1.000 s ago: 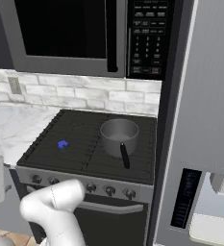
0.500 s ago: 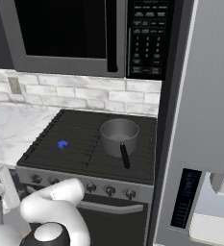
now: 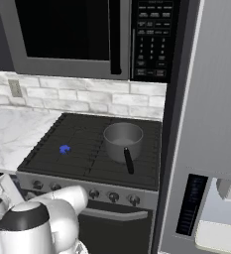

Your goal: Turn off the front left burner of the stove.

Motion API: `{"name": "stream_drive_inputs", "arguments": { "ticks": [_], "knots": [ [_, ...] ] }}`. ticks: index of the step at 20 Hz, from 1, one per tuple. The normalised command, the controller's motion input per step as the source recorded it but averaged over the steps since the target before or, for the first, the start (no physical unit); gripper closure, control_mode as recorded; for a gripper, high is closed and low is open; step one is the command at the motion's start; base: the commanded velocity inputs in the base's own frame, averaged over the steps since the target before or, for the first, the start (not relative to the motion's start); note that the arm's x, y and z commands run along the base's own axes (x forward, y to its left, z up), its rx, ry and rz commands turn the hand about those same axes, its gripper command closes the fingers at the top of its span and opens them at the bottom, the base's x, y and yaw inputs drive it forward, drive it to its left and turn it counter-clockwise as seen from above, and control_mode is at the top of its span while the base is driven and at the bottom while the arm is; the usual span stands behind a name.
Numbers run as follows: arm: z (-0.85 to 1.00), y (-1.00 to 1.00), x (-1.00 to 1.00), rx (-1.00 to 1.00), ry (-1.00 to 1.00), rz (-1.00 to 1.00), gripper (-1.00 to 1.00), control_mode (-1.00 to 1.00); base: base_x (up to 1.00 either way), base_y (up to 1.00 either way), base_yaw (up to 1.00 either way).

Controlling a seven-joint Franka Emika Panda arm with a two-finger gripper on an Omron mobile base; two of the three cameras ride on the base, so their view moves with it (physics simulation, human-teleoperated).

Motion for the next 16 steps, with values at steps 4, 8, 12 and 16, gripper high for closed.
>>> {"name": "stream_drive_inputs", "arguments": {
  "ticks": [4,8,12,16],
  "knots": [
    [-0.03,0.11,0.3,-0.05,-0.07,0.0,-1.0,-1.0,0.0,0.0,0.0],
    [-0.13,0.02,0.2,-0.05,-0.09,0.0,-1.0,-1.0,0.0,0.0,0.0],
    [-0.22,0.0,0.13,-0.04,-0.09,0.0,-1.0,-1.0,0.0,0.0,0.0],
    [-0.19,0.0,0.17,-0.01,-0.1,0.0,-1.0,-1.0,0.0,0.0,0.0]
  ]
}}
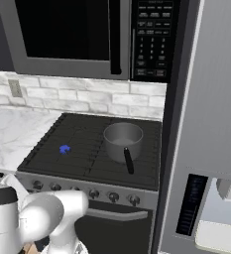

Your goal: Turn off the front left burner of the stove.

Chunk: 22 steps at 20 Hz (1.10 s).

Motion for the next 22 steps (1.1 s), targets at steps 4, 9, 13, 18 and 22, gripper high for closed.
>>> {"name": "stream_drive_inputs", "arguments": {
  "ticks": [4,9,13,18,22],
  "knots": [
    [-0.15,0.0,0.21,0.0,-0.09,0.0,-1.0,-1.0,0.0,0.0,0.0],
    [-0.18,0.0,0.11,0.0,-0.08,0.0,-1.0,-1.0,0.0,0.0,0.0],
    [-0.23,0.0,0.0,0.0,-0.06,0.0,-1.0,-1.0,0.0,0.0,0.0],
    [-0.21,0.0,0.0,0.0,-0.07,0.0,-1.0,-1.0,0.0,0.0,0.0],
    [-0.08,0.0,0.07,0.0,-0.08,0.0,-1.0,-1.0,0.0,0.0,0.0]
  ]
}}
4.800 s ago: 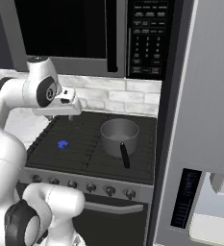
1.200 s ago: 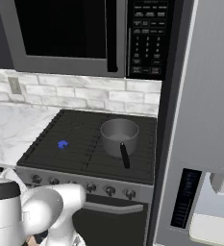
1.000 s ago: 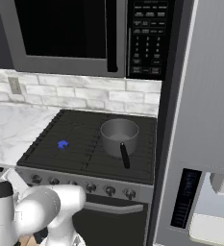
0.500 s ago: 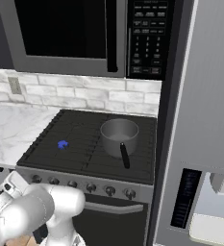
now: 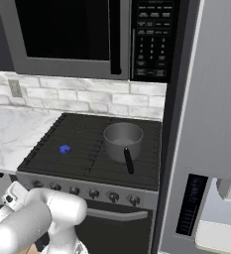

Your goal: Turn off the front left burner of the stove.

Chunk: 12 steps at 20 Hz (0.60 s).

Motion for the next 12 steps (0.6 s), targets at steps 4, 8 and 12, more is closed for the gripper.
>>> {"name": "stream_drive_inputs", "arguments": {
  "ticks": [4,8,12],
  "knots": [
    [-0.03,0.0,0.11,0.0,-0.08,0.0,-1.0,-1.0,0.0,0.0,0.0],
    [-0.06,0.0,0.08,0.0,-0.05,0.0,-1.0,-1.0,0.0,0.0,0.0],
    [-0.06,0.0,0.01,0.0,-0.06,0.0,-1.0,-1.0,0.0,0.0,0.0]
  ]
}}
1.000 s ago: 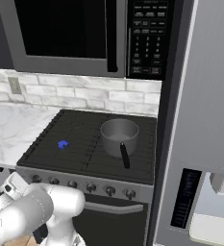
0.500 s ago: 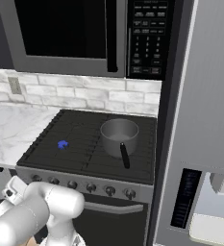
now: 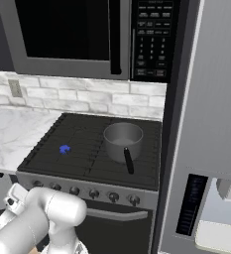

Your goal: Turn off the front left burner of the stove.

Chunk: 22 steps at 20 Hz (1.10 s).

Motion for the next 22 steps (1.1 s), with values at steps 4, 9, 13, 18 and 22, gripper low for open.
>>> {"name": "stream_drive_inputs", "arguments": {
  "ticks": [4,9,13,18,22],
  "knots": [
    [-0.03,0.0,0.07,0.0,-0.05,0.0,-1.0,-1.0,0.0,0.0,0.0],
    [0.0,0.0,0.07,0.0,-0.06,0.0,-1.0,-1.0,0.0,0.0,0.0],
    [0.0,0.0,0.04,0.0,-0.05,0.0,-1.0,-1.0,0.0,0.0,0.0],
    [0.0,-0.03,0.07,0.01,-0.02,0.0,-1.0,-1.0,0.0,0.0,0.0],
    [0.0,-0.05,0.08,0.04,0.0,0.0,-1.0,-1.0,0.0,0.0,0.0]
  ]
}}
